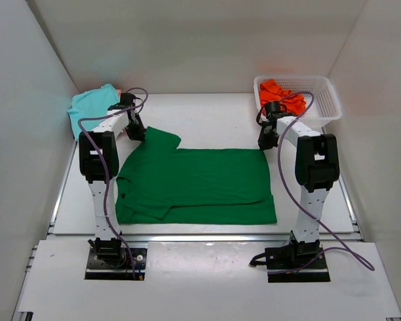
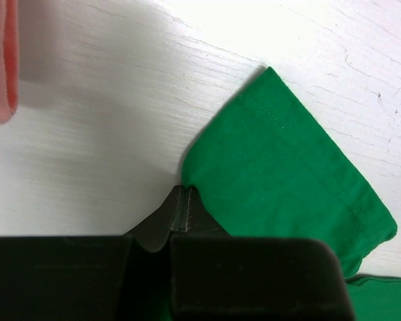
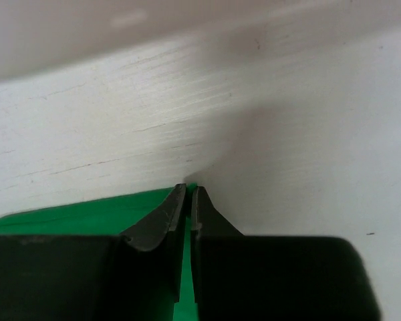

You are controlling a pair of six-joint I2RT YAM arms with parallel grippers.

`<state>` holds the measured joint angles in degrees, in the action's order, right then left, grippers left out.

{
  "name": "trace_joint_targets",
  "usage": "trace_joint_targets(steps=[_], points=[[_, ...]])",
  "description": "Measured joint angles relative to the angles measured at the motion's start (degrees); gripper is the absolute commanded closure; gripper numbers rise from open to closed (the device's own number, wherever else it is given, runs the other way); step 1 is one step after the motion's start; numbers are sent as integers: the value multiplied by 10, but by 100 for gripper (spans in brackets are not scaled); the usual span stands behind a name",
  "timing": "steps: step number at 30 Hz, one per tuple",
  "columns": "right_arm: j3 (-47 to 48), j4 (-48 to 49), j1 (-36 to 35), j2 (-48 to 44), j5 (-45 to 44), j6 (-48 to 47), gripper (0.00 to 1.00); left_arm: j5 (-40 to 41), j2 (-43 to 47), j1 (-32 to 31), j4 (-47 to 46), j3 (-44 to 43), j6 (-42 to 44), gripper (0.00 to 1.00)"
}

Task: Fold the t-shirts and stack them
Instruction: Grap the side of the flattened tshirt furthest away from the robot with both arms, then fold the other side of the tshirt into a rectangle

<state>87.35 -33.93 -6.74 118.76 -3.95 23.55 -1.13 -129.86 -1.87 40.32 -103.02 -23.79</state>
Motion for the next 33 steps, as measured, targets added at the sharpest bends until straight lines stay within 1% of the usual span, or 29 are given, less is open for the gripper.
trace_joint_targets(steps=[5,9,15,26,33], points=[[6,13,3,-9,16,-23,100,-15,15,8,-3,15,-5,100],[-44,45,16,-52,52,-30,100,-33,90,32,-13,100,-7,100],[-120,75,24,-123,88,-37,100,-53,209,60,-28,194,-7,100],[-284,99,20,-289,128,-41,100,-71,383,12,-43,380,-6,100],[-405,113,26,-385,147,-51,99,-49,490,13,-28,488,-3,100]])
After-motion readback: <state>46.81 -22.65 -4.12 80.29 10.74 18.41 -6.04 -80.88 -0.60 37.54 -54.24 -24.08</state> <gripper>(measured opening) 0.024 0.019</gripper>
